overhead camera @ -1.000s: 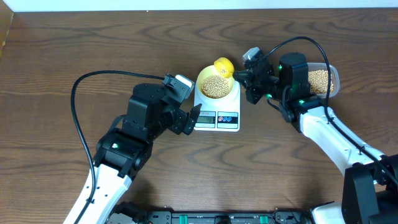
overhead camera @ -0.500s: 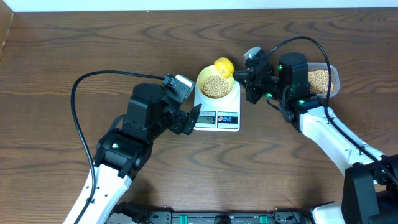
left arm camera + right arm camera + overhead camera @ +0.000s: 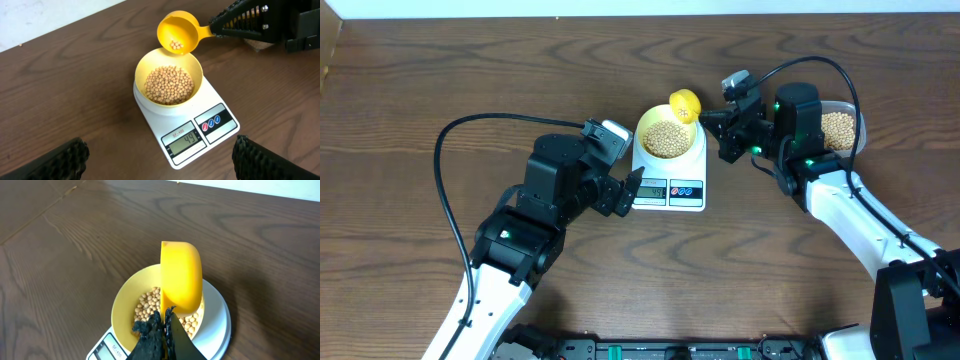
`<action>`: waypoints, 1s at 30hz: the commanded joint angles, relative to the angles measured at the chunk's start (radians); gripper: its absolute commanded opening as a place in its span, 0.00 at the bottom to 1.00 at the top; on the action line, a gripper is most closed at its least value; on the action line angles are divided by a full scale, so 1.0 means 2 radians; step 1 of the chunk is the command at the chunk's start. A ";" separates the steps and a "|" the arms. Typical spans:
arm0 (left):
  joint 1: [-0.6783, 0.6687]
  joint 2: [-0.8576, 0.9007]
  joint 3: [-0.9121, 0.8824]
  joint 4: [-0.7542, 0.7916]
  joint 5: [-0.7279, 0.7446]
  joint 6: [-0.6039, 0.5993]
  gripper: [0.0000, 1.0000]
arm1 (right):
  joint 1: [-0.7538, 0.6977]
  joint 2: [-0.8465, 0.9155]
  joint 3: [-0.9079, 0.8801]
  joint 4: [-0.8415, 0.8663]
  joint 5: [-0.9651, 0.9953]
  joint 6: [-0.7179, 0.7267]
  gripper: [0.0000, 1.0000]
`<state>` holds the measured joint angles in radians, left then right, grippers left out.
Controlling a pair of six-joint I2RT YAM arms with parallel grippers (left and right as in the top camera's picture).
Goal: Scoop item into bowl and weigh 50g on scale
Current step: 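Hold the scoop tilted over the bowl, shaking out single soybeans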
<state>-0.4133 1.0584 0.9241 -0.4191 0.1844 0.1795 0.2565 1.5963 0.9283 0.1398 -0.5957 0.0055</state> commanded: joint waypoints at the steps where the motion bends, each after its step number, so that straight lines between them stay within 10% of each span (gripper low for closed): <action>1: 0.001 -0.003 -0.002 0.000 -0.001 -0.003 0.94 | -0.002 0.001 0.003 0.001 -0.009 0.004 0.01; 15: 0.001 -0.003 -0.002 0.000 -0.001 -0.003 0.94 | 0.017 0.001 0.003 -0.023 -0.006 -0.132 0.01; 30: 0.001 -0.003 -0.002 0.000 -0.001 -0.003 0.94 | 0.002 0.001 0.003 -0.010 -0.008 -0.022 0.01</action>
<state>-0.4133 1.0584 0.9241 -0.4191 0.1844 0.1795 0.2745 1.5963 0.9283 0.1097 -0.5987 -0.1196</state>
